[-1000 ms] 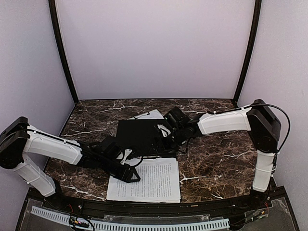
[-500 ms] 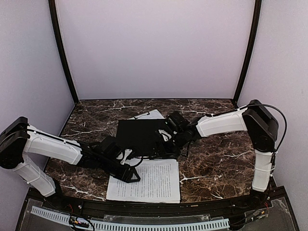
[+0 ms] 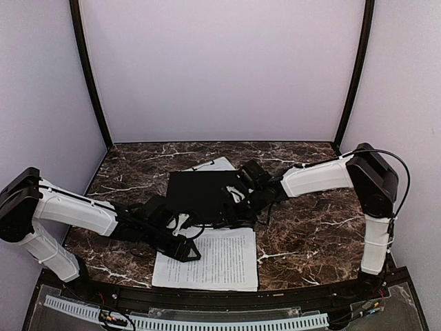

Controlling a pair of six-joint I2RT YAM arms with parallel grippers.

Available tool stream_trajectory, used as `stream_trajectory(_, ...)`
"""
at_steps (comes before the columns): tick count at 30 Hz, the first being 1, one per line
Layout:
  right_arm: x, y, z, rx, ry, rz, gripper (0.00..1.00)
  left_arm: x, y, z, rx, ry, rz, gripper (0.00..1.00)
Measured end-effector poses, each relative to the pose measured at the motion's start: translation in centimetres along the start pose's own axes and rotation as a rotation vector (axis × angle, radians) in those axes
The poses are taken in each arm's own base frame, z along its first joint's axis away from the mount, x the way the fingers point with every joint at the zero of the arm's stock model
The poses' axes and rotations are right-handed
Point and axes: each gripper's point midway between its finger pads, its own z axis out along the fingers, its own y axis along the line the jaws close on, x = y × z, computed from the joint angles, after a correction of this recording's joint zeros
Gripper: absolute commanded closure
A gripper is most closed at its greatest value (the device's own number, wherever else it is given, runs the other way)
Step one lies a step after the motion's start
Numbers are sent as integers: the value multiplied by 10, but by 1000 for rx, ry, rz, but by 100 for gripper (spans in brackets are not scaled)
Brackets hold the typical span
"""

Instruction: Put the files into the folder

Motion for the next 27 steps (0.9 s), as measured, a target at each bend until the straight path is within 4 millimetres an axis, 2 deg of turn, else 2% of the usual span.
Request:
stream_trajectory(4, -1, 2, -1, -4, -3, 1, 31, 0, 0, 0, 0, 0, 0, 38)
stream_trajectory(19, -6, 11, -10, -21, -22, -13, 61, 0, 0, 0, 0, 0, 0, 39)
stream_trajectory(27, -12, 18, -13, -37, -34, -29, 71, 0, 0, 0, -1, 0, 0, 38)
